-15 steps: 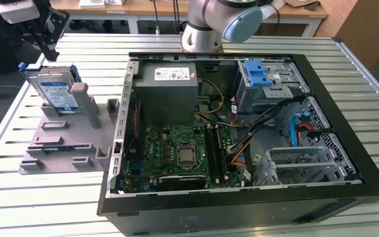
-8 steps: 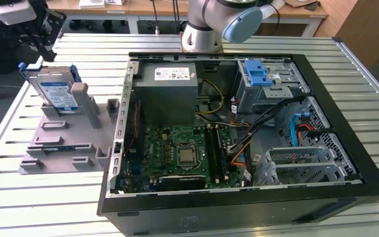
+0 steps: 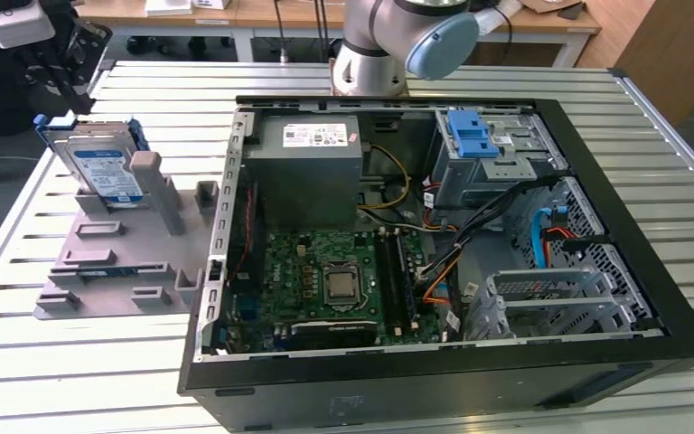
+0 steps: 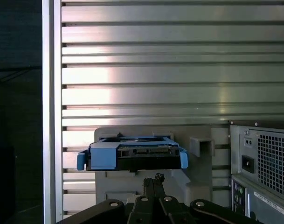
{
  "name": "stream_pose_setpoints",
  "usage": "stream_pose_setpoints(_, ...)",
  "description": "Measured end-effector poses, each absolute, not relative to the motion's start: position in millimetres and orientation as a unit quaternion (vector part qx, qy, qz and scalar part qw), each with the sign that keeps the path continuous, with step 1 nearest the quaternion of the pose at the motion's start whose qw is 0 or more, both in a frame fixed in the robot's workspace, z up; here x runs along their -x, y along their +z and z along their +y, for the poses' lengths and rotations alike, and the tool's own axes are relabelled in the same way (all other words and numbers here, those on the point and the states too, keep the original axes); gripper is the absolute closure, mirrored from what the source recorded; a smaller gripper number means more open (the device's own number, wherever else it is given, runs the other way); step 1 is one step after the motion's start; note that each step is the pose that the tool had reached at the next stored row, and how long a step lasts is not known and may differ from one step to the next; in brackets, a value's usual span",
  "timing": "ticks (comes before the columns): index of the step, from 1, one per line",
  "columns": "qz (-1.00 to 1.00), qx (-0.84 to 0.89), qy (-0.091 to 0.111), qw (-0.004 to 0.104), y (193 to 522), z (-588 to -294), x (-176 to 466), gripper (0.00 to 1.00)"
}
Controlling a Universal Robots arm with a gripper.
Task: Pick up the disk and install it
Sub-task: 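Reach for the disk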
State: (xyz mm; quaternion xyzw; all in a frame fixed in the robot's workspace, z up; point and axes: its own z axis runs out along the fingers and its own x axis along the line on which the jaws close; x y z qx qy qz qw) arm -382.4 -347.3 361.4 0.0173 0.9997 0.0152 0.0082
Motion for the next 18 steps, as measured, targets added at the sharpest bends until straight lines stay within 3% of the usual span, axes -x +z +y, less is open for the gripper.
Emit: stream_pose_setpoints(18, 1.000, -0.020, 0.014, 0.008, 358, -342, 398, 0.89)
